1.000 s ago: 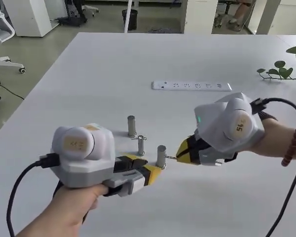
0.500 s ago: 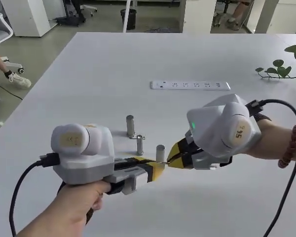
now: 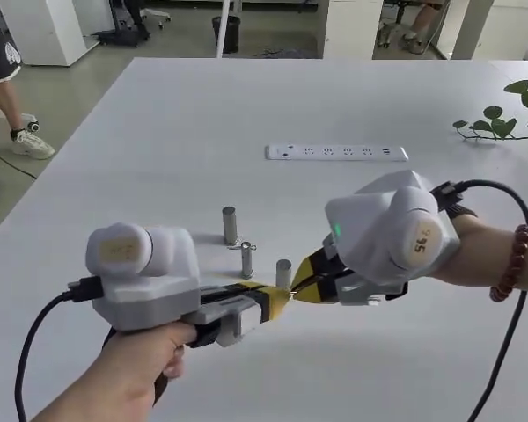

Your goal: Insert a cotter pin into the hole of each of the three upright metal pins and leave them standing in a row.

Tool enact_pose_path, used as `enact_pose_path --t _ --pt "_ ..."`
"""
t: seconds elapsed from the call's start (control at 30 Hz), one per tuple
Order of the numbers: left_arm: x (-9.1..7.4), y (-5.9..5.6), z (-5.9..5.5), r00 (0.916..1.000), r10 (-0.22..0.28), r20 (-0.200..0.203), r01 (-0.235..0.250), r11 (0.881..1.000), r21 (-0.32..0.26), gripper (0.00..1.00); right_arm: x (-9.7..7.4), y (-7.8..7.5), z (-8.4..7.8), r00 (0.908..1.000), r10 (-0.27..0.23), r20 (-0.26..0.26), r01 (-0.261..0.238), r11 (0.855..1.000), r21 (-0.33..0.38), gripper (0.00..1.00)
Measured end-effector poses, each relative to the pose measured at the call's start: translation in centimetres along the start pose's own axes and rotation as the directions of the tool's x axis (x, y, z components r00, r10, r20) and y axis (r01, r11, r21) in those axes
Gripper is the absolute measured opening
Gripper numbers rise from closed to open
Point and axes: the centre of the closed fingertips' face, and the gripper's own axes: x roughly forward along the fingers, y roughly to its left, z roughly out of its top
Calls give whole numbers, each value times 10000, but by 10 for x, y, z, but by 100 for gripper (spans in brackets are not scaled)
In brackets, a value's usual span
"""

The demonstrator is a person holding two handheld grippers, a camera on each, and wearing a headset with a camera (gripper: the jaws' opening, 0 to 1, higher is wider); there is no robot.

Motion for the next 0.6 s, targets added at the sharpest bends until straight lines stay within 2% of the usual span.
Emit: enact_pose_path --t 0.1,0.23,0.33,0.6 --pt "-1 0 0 10000 2 71 -3 9999 172 1 0 0 1 10000 -7 41 7 10000 54 0" --pt "-1 0 0 10000 -4 89 3 10000 19 1 1 -1 1 10000 -25 49 24 9999 144 0" --pt "-2 -1 2 9997 -12 238 9 9999 122 1 0 -2 2 9999 -96 136 92 9995 310 0" --pt "-2 0 6 9990 23 450 -40 9993 365 0 -2 -6 2 9992 -203 340 159 9919 1259 0"
